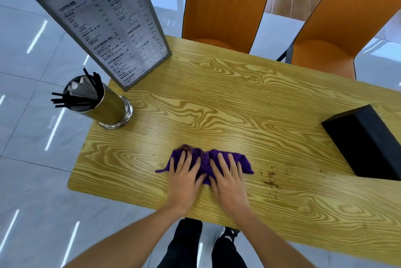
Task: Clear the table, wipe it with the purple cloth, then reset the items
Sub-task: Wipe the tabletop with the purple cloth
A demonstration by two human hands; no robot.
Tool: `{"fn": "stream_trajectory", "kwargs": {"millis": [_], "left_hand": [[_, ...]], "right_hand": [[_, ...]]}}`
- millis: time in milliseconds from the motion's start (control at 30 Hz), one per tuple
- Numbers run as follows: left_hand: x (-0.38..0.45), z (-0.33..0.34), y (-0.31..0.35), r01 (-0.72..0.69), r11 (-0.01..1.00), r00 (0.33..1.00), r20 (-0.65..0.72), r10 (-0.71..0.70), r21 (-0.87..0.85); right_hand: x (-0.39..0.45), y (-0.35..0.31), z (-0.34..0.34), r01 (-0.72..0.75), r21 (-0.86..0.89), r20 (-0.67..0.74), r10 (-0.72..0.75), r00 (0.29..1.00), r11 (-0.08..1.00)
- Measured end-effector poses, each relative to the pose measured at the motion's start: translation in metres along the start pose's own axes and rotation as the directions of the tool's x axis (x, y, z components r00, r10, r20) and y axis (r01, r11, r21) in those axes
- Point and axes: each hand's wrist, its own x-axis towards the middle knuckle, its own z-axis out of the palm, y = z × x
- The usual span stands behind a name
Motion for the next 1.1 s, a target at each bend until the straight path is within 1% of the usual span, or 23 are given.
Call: {"fn": "stream_trajectory", "kwargs": {"millis": [133, 300, 400, 500, 667, 800, 967, 1100], "left_hand": [[-0.027, 0.010, 0.008, -0.006, 0.998, 1.000, 0.025, 0.004, 0.060], [-0.009, 0.002, 0.004, -0.011, 0.989, 0.999, 0.038, 0.006, 0.147], [0.014, -0.005, -0.002, 0.006, 0.987, 0.999, 0.046, -0.014, 0.160], [0.046, -0.015, -0.003, 0.023, 0.990, 0.999, 0.030, -0.027, 0.137], [0.108, -0.034, -0.006, -0.008, 0.994, 0.999, 0.038, 0.004, 0.108], [0.141, -0.045, -0.007, 0.009, 0.997, 0.999, 0.034, -0.012, 0.083], [0.130, -0.040, -0.010, 0.047, 0.996, 0.998, 0.025, -0.049, 0.073], [0.100, -0.030, -0.007, 0.077, 0.994, 0.997, -0.010, -0.077, 0.072]], "right_hand": [[-0.024, -0.007, 0.011, -0.006, -0.026, 0.060, 0.007, 0.998, 1.000], [-0.001, -0.002, 0.000, 0.010, -0.033, 0.091, -0.007, 0.996, 0.999], [0.024, 0.004, -0.009, 0.014, -0.053, 0.124, -0.008, 0.992, 0.998], [0.057, 0.008, -0.018, 0.005, -0.054, 0.111, 0.001, 0.994, 0.999], [0.113, 0.016, -0.037, -0.028, 0.012, 0.067, 0.027, 0.997, 1.000], [0.147, 0.018, -0.051, -0.053, 0.051, 0.118, 0.047, 0.992, 0.997], [0.145, 0.022, -0.057, -0.012, 0.060, 0.161, 0.002, 0.987, 0.998], [0.124, 0.030, -0.064, 0.088, 0.080, 0.188, -0.102, 0.977, 0.993]]}}
